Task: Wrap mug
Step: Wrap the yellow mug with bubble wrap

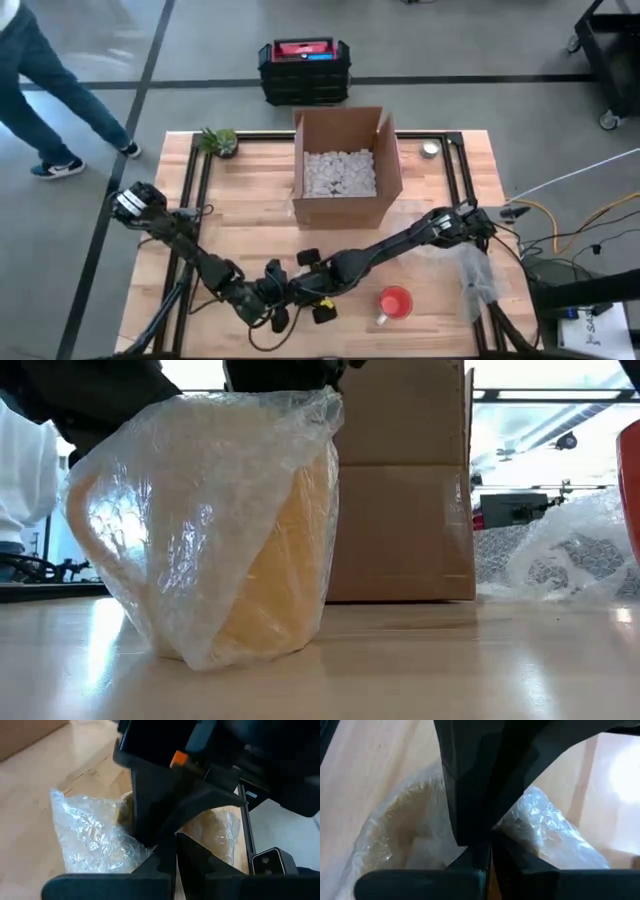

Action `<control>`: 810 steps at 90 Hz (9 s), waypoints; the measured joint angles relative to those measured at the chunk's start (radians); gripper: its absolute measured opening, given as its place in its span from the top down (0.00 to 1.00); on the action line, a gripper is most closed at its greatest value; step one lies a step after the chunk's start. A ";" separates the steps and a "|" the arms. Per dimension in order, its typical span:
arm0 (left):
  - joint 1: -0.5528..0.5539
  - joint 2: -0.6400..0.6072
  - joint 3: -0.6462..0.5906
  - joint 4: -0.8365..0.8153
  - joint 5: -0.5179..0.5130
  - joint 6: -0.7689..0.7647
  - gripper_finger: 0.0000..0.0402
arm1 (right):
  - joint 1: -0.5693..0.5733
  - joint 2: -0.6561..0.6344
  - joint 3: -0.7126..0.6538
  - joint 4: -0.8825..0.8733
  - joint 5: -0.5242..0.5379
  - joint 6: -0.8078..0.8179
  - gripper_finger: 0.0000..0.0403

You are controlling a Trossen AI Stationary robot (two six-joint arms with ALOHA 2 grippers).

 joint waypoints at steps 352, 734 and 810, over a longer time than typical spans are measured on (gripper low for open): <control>-0.030 0.029 0.002 -0.008 -0.068 0.204 1.00 | -0.001 -0.057 0.114 -0.118 -0.063 -0.057 0.99; 0.008 0.028 0.000 0.020 0.041 0.101 1.00 | 0.009 -0.048 0.023 -0.031 0.000 0.041 0.99; 0.016 0.024 0.000 0.028 0.015 0.101 1.00 | 0.097 -0.167 -0.004 -0.126 -0.104 -0.017 0.99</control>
